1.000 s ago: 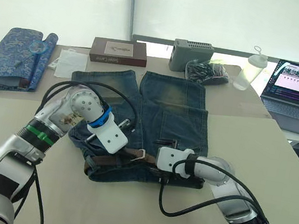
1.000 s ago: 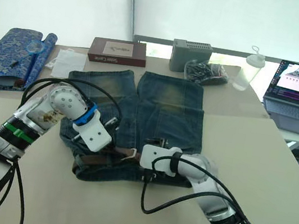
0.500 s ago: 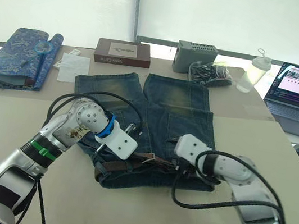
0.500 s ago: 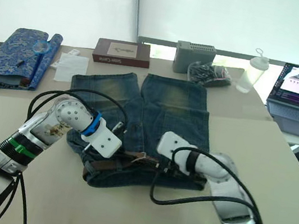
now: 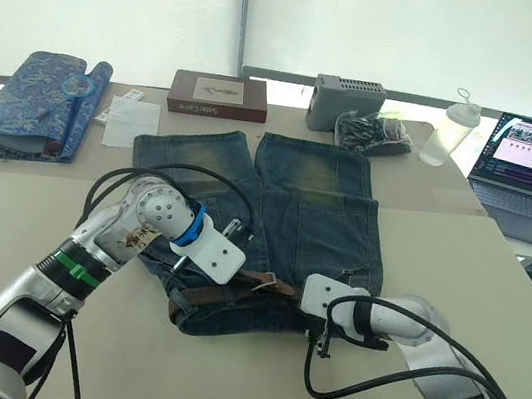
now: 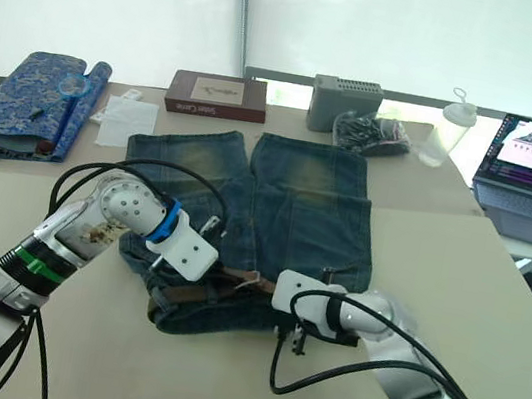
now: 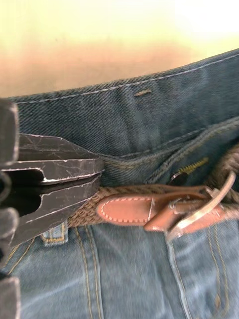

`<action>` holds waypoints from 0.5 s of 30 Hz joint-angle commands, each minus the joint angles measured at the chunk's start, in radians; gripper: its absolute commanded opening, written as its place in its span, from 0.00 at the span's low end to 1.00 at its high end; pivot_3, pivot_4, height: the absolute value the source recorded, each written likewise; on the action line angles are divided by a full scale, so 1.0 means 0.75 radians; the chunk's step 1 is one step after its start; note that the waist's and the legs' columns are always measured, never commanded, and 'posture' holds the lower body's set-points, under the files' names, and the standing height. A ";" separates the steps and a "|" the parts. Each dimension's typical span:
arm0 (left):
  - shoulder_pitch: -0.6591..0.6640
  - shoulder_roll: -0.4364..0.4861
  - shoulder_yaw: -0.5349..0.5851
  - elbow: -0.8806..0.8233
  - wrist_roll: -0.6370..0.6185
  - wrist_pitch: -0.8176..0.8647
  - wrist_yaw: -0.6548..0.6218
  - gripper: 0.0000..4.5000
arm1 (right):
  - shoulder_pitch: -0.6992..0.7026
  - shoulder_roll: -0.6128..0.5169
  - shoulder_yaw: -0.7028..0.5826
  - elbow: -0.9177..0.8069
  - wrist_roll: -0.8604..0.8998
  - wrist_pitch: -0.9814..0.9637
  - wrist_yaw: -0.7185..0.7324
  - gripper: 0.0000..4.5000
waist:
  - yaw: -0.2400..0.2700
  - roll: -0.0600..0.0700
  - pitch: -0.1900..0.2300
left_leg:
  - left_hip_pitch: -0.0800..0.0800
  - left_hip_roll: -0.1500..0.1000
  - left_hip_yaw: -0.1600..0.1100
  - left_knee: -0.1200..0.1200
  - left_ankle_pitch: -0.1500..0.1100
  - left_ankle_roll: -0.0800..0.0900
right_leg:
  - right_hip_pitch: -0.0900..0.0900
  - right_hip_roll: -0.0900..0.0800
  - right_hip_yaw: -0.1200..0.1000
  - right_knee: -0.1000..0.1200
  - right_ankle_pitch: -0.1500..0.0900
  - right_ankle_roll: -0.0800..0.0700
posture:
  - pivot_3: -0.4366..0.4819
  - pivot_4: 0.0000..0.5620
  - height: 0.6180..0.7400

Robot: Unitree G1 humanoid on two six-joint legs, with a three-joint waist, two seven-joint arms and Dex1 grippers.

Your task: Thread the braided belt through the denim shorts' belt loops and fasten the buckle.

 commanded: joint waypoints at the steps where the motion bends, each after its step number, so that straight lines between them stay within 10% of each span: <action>1: 0.020 -0.037 -0.015 -0.094 -0.045 0.069 -0.014 0.00 | -0.019 0.026 0.030 0.032 -0.015 -0.037 -0.015 0.01 | 0.000 0.000 0.000 | 0.000 0.000 0.000 0.000 0.000 0.000 | 0.000 0.000 0.000 0.000 0.000 0.000 | 0.48 0.27 1.00; 13: 0.056 -0.129 -0.033 -0.199 -0.052 0.344 -0.020 0.00 | -0.004 0.109 -0.051 -0.034 0.057 0.006 -0.021 0.01 | 0.004 0.000 0.000 | 0.003 -0.001 -0.002 0.000 0.000 0.001 | 0.004 0.000 0.000 0.000 -0.003 0.004 | 0.48 0.27 1.00; 15: 0.070 -0.117 -0.029 -0.197 -0.045 0.337 -0.010 0.00 | 0.034 0.090 -0.166 -0.152 0.207 0.093 0.055 0.13 | 0.004 0.000 0.000 | 0.003 -0.001 -0.002 0.000 0.000 0.001 | 0.004 0.000 0.000 0.000 -0.002 0.004 | 0.48 0.27 1.00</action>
